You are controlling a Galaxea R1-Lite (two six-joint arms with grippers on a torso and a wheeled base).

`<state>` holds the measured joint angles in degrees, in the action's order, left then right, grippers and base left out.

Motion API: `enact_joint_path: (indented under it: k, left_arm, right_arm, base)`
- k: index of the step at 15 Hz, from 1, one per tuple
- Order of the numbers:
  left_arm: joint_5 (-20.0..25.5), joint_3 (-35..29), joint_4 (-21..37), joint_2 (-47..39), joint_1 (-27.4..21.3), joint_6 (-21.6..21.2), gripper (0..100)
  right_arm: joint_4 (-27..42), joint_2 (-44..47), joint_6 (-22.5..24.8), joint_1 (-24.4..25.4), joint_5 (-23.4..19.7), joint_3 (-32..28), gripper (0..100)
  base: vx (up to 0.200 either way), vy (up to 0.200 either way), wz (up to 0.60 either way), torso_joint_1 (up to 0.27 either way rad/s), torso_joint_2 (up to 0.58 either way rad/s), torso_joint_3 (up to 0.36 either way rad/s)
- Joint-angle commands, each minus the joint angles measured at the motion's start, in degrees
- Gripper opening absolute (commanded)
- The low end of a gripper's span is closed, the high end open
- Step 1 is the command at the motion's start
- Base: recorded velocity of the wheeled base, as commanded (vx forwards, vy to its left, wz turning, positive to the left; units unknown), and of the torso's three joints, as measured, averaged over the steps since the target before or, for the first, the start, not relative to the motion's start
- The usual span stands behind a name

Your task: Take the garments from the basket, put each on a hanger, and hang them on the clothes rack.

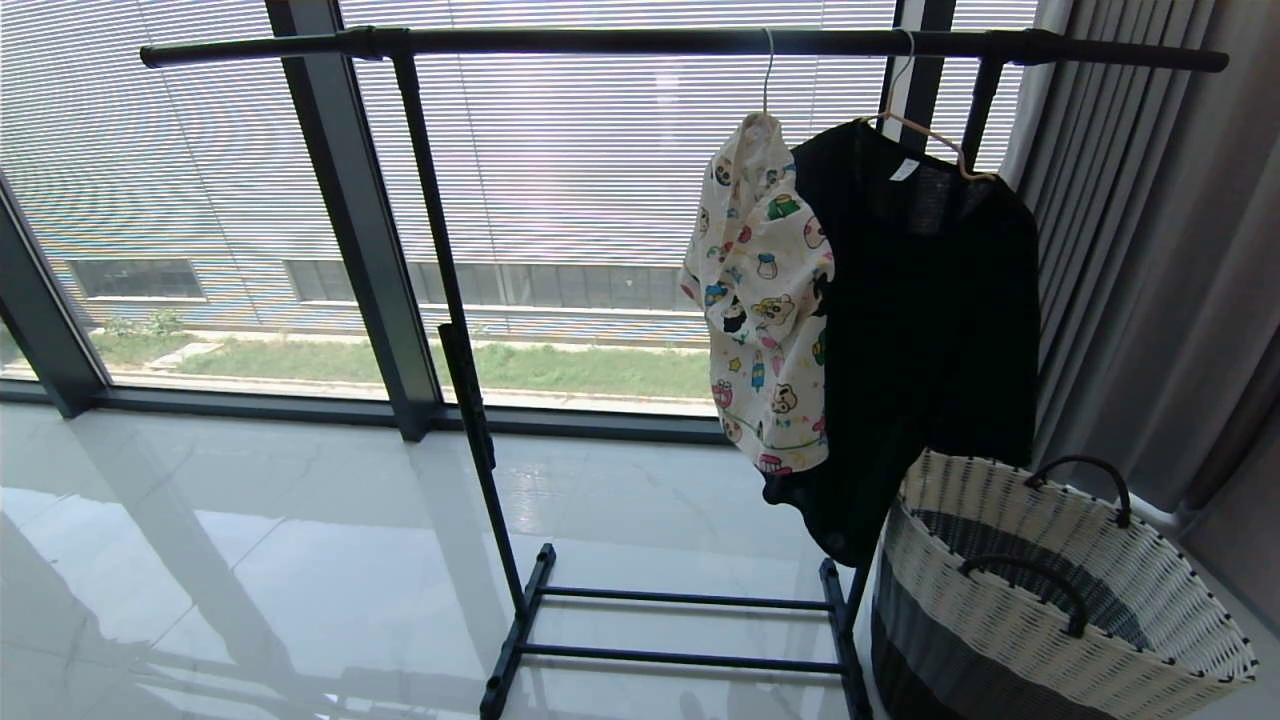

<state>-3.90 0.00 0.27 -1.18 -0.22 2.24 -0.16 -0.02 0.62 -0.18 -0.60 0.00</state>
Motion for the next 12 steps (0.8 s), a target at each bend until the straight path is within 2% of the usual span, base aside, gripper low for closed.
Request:
enact_joint_path:
  k: [1, 12]
  left_arm:
    - [-0.14, 0.0, 0.0, 1.09, -0.13, 0.04, 100]
    - [-0.14, 0.0, 0.0, 1.18, -0.13, 0.22, 100]
  right_arm:
    - [-0.02, 0.02, -0.01, 0.01, -0.02, 0.0, 100]
    - [-0.02, 0.02, -0.01, 0.01, -0.02, 0.0, 100]
  base:
    - [0.0, 0.0, 0.0, 0.0, 0.0, 0.0]
    - [0.0, 0.0, 0.0, 0.0, 0.0, 0.0]
